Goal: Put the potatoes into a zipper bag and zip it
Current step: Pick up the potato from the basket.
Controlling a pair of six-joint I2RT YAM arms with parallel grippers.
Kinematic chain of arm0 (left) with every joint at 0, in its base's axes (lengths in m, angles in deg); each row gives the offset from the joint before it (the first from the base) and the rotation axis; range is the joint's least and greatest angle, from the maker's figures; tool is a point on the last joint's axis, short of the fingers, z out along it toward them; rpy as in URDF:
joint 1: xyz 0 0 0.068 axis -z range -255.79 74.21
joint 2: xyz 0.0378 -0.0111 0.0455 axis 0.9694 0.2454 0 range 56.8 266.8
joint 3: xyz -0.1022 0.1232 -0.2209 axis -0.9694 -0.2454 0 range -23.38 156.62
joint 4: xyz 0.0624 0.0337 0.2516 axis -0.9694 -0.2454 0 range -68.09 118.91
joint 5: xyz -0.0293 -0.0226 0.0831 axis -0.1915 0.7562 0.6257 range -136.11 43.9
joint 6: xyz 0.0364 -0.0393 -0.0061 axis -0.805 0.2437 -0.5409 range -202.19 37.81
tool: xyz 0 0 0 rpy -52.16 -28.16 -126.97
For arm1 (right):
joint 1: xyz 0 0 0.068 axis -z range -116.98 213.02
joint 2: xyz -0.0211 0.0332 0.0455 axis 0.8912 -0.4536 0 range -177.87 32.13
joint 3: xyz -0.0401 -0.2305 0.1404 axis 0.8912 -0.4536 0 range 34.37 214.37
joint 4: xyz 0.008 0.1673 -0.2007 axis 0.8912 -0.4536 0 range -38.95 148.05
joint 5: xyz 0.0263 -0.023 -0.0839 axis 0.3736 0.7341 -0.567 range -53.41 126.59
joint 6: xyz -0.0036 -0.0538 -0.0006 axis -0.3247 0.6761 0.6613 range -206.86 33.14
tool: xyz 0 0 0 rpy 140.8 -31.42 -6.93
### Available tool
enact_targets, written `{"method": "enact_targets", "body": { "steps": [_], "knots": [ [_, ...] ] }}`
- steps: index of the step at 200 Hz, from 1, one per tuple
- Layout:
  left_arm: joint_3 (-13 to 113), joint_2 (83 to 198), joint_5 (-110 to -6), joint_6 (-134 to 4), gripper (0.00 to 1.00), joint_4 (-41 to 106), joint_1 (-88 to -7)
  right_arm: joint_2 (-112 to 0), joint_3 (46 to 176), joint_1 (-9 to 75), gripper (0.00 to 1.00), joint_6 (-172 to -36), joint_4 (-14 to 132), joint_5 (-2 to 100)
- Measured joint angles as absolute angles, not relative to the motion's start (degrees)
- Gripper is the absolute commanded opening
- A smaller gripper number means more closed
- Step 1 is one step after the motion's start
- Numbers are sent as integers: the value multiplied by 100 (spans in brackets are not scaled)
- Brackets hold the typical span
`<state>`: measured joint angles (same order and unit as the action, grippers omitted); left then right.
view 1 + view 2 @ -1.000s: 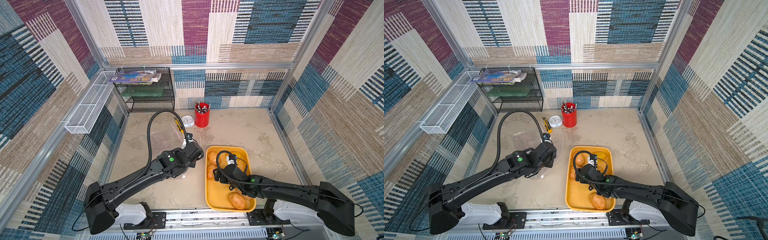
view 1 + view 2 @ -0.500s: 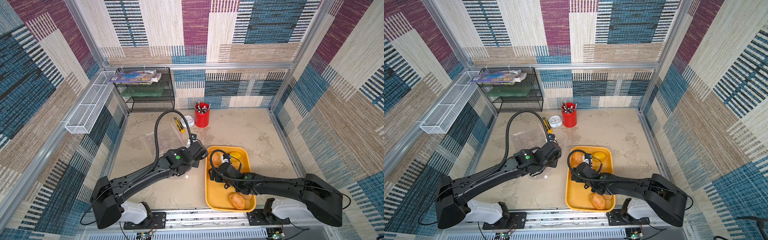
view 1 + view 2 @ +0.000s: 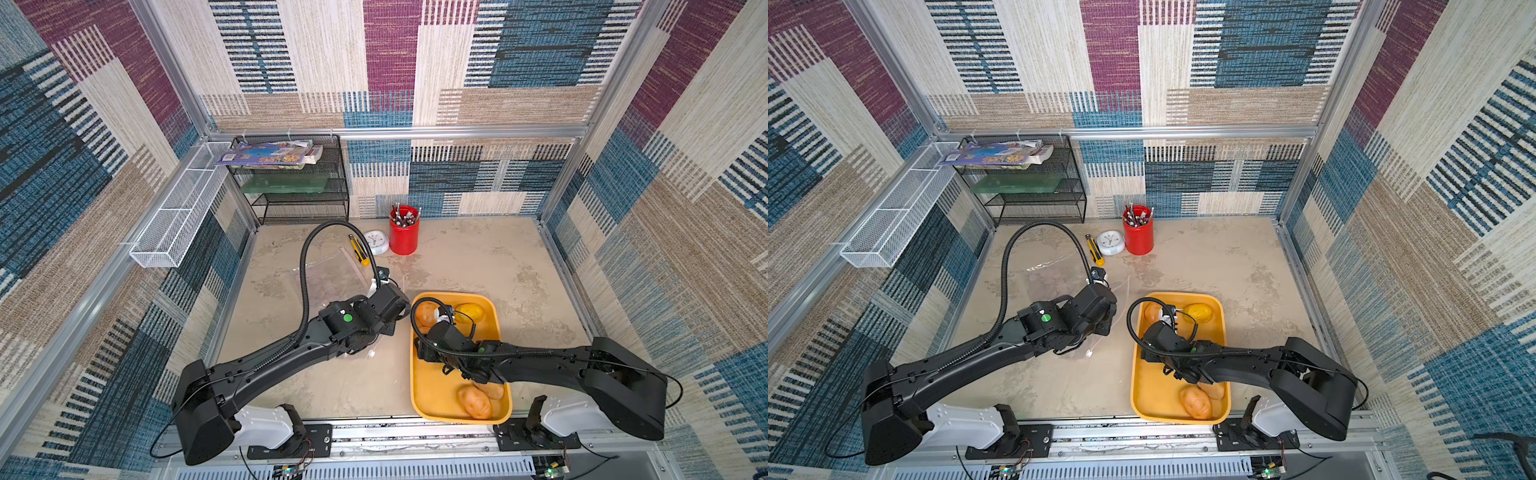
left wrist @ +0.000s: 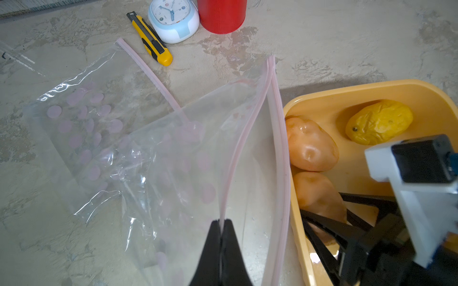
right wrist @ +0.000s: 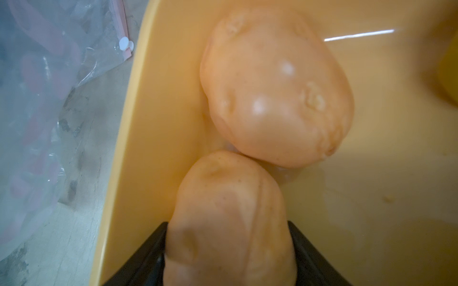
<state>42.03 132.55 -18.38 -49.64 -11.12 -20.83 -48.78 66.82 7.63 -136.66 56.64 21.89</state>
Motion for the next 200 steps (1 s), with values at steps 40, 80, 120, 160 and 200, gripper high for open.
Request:
{"method": "enact_targets", "body": {
  "steps": [40,80,120,160,200],
  "knots": [
    [4159,13156,-1838,-4979,0,-1112,-2081,-4871,6795,772,52,-13607,5567,2128],
    [4118,13045,-1895,-4979,0,-1075,-2090,-4340,6795,726,47,-13605,5246,1925],
    [4078,12990,-1952,-4981,0,-1066,-2088,-3562,6837,553,43,-13607,4774,1580],
    [4078,12997,-1954,-4981,0,-1046,-2088,-3033,7049,498,37,-13533,4427,1402],
    [4081,13036,-1993,-4997,0,-1044,-2088,-2639,7451,457,34,-13297,4357,1302]
  ]
}}
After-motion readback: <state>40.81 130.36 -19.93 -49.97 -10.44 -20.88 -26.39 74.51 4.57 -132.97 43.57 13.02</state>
